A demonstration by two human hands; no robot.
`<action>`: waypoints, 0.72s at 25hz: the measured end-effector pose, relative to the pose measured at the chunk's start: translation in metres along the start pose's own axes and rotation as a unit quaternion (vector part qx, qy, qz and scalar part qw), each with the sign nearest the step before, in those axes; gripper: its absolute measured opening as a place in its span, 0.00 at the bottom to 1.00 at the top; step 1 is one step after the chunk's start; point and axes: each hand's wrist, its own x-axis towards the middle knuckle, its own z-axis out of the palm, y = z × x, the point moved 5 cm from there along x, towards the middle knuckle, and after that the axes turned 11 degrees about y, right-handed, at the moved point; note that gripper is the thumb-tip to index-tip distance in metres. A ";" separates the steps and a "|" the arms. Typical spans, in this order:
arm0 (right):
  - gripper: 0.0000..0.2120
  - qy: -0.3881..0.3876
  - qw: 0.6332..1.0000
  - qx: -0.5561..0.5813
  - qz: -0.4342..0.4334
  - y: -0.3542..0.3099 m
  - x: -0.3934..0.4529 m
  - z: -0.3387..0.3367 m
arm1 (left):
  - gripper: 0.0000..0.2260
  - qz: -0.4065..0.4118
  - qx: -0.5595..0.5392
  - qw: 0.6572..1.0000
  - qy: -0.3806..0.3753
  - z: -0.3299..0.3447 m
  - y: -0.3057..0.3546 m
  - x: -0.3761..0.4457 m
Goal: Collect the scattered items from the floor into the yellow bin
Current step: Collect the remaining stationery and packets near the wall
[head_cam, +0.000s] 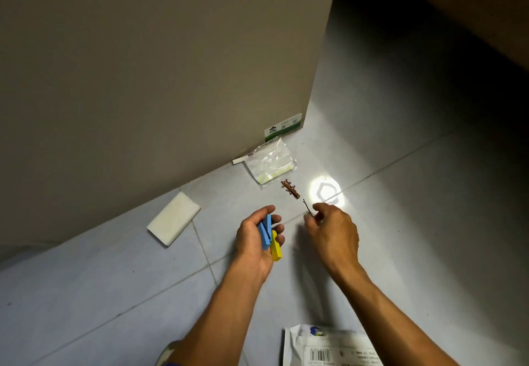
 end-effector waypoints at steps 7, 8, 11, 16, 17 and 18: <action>0.07 -0.064 0.977 -0.178 -0.099 0.005 0.026 0.025 | 0.07 -0.063 -0.003 0.998 0.029 -0.010 -0.002 0.007; 0.08 -0.083 0.981 -0.158 -0.074 0.003 0.027 0.025 | 0.09 -0.063 -0.005 0.998 0.025 -0.009 -0.002 0.006; 0.07 -0.168 0.985 0.027 -0.010 -0.023 0.018 0.028 | 0.15 -0.042 -0.028 0.999 0.002 0.002 0.005 0.008; 0.13 -0.045 0.991 0.016 -0.127 -0.054 0.046 0.027 | 0.07 -0.017 -0.045 0.999 0.004 0.006 0.029 0.013; 0.20 -0.056 0.983 -0.031 -0.173 -0.057 0.058 0.036 | 0.08 -0.013 -0.039 0.999 0.008 0.003 0.035 0.016; 0.25 -0.084 0.968 -0.086 -0.219 -0.062 0.068 0.048 | 0.10 -0.009 -0.037 0.999 0.010 0.000 0.039 0.019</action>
